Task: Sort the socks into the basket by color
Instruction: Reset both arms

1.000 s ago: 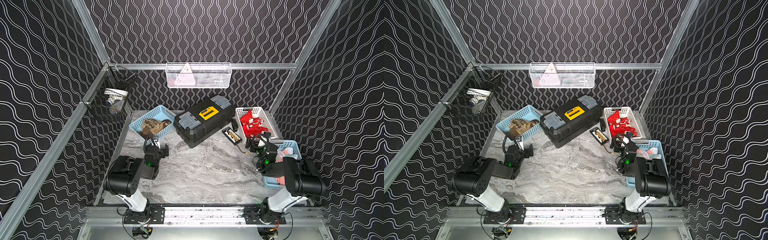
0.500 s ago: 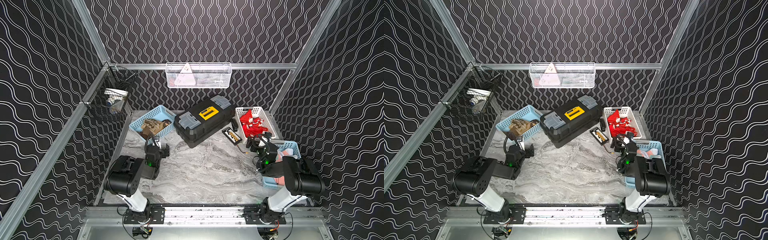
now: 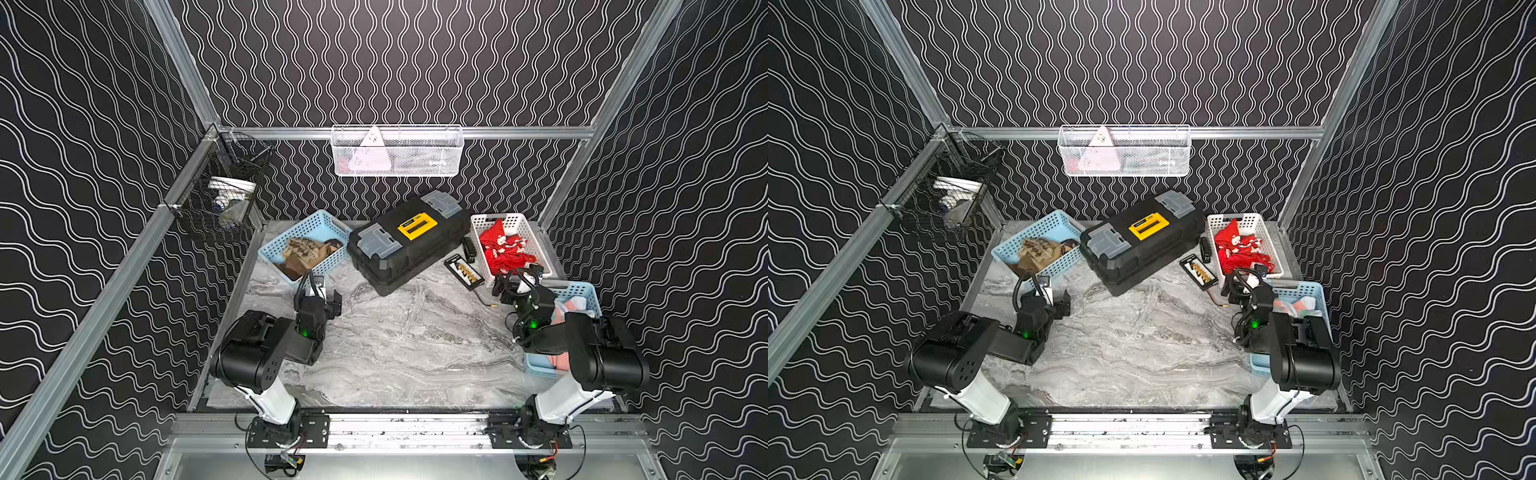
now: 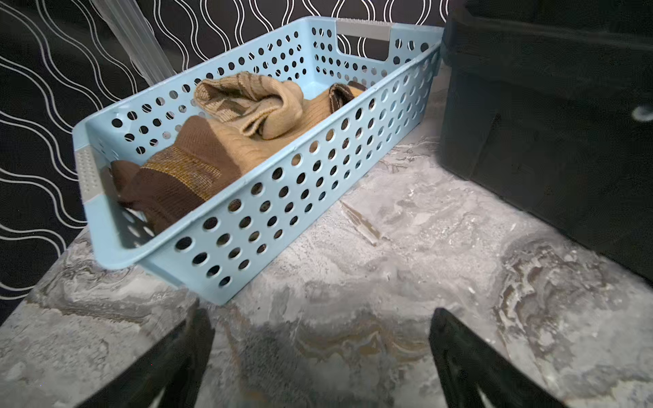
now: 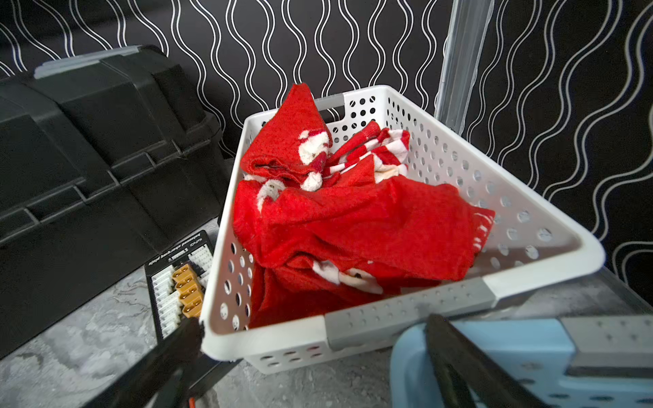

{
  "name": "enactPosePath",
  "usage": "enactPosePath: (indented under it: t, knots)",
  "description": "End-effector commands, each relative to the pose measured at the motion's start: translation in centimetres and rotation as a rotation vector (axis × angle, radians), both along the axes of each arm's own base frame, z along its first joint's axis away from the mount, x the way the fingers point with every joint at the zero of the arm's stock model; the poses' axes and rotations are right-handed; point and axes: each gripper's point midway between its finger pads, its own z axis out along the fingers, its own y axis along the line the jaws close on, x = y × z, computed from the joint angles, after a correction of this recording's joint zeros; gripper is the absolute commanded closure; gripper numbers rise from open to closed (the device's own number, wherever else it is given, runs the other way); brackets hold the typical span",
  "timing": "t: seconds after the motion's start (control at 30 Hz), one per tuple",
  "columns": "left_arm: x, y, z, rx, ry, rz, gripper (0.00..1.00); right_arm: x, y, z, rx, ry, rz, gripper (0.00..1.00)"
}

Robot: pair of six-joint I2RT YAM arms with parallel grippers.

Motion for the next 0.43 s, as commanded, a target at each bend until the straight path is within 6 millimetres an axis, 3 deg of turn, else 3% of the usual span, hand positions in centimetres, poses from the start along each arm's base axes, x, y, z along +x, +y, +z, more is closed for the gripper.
enactPosePath:
  t: [0.0, 0.4]
  knots:
    - [0.36, 0.36, 1.55, 0.014, -0.066, 0.024, 0.01, -1.04, 0.09, -3.30, 0.043, 0.129, -0.011, 0.00]
    - [0.38, 0.53, 1.56, 0.015, -0.065, 0.033, 0.01, -1.05, 0.08, -3.30, 0.044, 0.130, -0.012, 0.00]
